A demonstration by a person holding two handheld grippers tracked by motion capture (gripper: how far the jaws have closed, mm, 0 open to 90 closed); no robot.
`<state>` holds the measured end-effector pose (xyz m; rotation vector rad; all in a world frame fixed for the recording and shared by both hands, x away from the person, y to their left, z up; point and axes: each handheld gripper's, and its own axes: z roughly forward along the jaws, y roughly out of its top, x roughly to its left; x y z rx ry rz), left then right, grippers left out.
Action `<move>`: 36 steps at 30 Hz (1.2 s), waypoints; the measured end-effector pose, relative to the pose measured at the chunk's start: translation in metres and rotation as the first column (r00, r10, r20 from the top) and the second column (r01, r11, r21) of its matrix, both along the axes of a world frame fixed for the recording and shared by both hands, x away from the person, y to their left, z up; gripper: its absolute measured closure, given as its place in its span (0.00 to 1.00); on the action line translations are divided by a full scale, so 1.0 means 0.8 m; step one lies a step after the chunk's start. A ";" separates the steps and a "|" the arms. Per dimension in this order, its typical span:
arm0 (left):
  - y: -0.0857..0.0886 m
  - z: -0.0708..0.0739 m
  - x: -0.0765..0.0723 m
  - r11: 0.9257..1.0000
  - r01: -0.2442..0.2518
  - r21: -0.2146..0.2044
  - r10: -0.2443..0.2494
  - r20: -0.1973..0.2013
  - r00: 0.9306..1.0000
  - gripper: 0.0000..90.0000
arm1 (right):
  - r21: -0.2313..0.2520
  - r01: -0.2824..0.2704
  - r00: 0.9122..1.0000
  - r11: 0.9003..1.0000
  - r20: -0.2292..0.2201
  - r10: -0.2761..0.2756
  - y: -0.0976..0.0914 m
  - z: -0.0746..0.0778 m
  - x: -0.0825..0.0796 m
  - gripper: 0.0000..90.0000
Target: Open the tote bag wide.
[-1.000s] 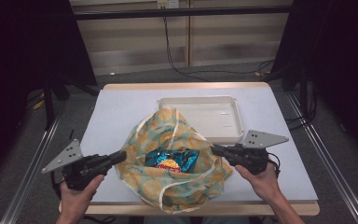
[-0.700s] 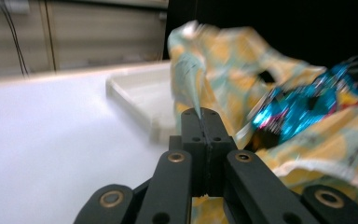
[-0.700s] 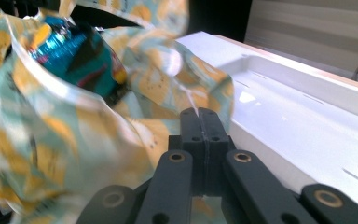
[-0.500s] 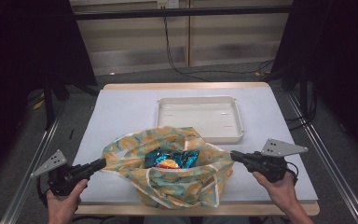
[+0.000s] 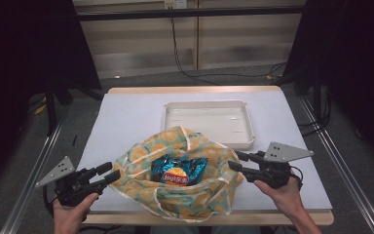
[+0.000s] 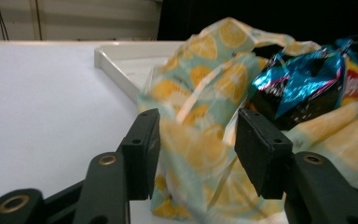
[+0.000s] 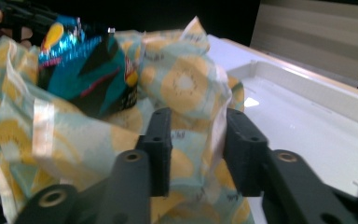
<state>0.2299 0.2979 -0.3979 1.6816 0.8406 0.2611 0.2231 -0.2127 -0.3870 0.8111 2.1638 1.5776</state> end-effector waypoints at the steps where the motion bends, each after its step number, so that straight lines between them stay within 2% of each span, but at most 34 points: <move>1: 0.001 0.004 -0.001 1.000 -0.007 0.002 0.007 0.008 1.000 0.54 | 0.008 0.000 1.000 1.000 0.005 -0.001 0.000 0.003 0.001 0.66; 3: 0.000 0.011 -0.003 1.000 -0.012 -0.004 0.012 0.027 1.000 0.54 | 0.021 0.009 1.000 1.000 0.012 -0.009 0.000 0.008 0.002 0.61; 5: -0.005 0.015 -0.004 1.000 0.016 0.015 -0.016 0.043 0.999 0.57 | 0.032 0.019 0.999 0.999 0.025 -0.020 -0.001 0.015 0.003 0.58; 6: -0.010 0.016 -0.004 0.999 0.038 0.021 -0.039 0.050 0.998 0.62 | 0.037 0.017 0.999 0.999 0.030 -0.019 -0.003 0.018 0.004 0.57; 7: -0.016 0.015 -0.002 0.997 0.072 0.033 -0.073 0.051 0.996 0.66 | 0.044 0.019 0.999 0.999 0.034 -0.021 -0.003 0.020 0.004 0.57; 9: -0.031 0.012 0.002 0.993 0.100 0.066 -0.102 0.041 0.994 0.69 | 0.053 -0.003 0.999 0.999 0.040 0.001 -0.003 0.025 0.004 0.57; 11: -0.044 0.007 0.011 0.985 0.145 0.090 -0.149 0.036 0.988 0.70 | 0.053 -0.016 0.999 0.998 0.043 0.013 0.002 0.029 0.003 0.60; 12: -0.050 0.004 0.015 0.984 0.144 0.105 -0.147 0.023 0.989 0.69 | 0.057 -0.030 0.999 0.998 0.044 0.027 0.005 0.030 0.002 0.61; 16: -0.070 -0.011 0.027 0.971 0.198 0.130 -0.197 -0.026 0.980 0.59 | 0.060 -0.081 0.996 0.995 0.048 0.079 0.021 0.035 0.001 0.62; 18: -0.077 -0.021 0.028 0.963 0.212 0.169 -0.208 -0.043 0.977 0.55 | 0.069 -0.111 0.993 0.991 0.049 0.108 0.029 0.038 0.002 0.61; 20: -0.082 -0.029 0.024 0.958 0.186 0.217 -0.179 -0.048 0.983 0.49 | 0.068 -0.124 0.991 0.990 0.056 0.121 0.035 0.041 0.002 0.58; 21: -0.081 -0.032 0.021 0.952 0.186 0.242 -0.179 -0.051 0.983 0.46 | 0.062 -0.130 0.990 0.990 0.059 0.126 0.039 0.042 0.002 0.56; 23: -0.081 -0.039 0.018 0.951 0.203 0.234 -0.190 -0.075 0.979 0.45 | 0.065 -0.155 0.987 0.986 0.047 0.152 0.046 0.042 0.002 0.55; 26: -0.082 -0.049 0.016 0.941 0.235 0.242 -0.215 -0.107 0.971 0.45 | 0.057 -0.200 0.980 0.978 0.018 0.200 0.061 0.038 0.007 0.51; 27: -0.081 -0.049 0.016 0.940 0.241 0.240 -0.222 -0.104 0.969 0.44 | 0.056 -0.215 0.977 0.975 0.009 0.215 0.066 0.036 0.008 0.49; 28: -0.080 -0.049 0.014 0.947 0.233 0.224 -0.214 -0.104 0.971 0.42 | 0.057 -0.231 0.973 0.971 -0.001 0.232 0.071 0.033 0.009 0.47; 29: -0.079 -0.049 0.014 0.952 0.235 0.194 -0.219 -0.104 0.970 0.40 | 0.055 -0.243 0.970 0.968 -0.011 0.244 0.076 0.031 0.010 0.46; 31: -0.078 -0.050 0.012 0.956 0.240 0.170 -0.225 -0.102 0.969 0.37 | 0.050 -0.262 0.964 0.964 -0.030 0.263 0.084 0.027 0.013 0.42; 33: -0.077 -0.052 0.011 0.961 0.226 0.161 -0.213 -0.097 0.972 0.35 | 0.054 -0.283 0.957 0.958 -0.052 0.286 0.089 0.023 0.016 0.39; 36: -0.074 -0.050 0.010 0.971 0.209 0.118 -0.200 -0.083 0.976 0.32 | 0.059 -0.306 0.947 0.950 -0.079 0.310 0.095 0.019 0.022 0.37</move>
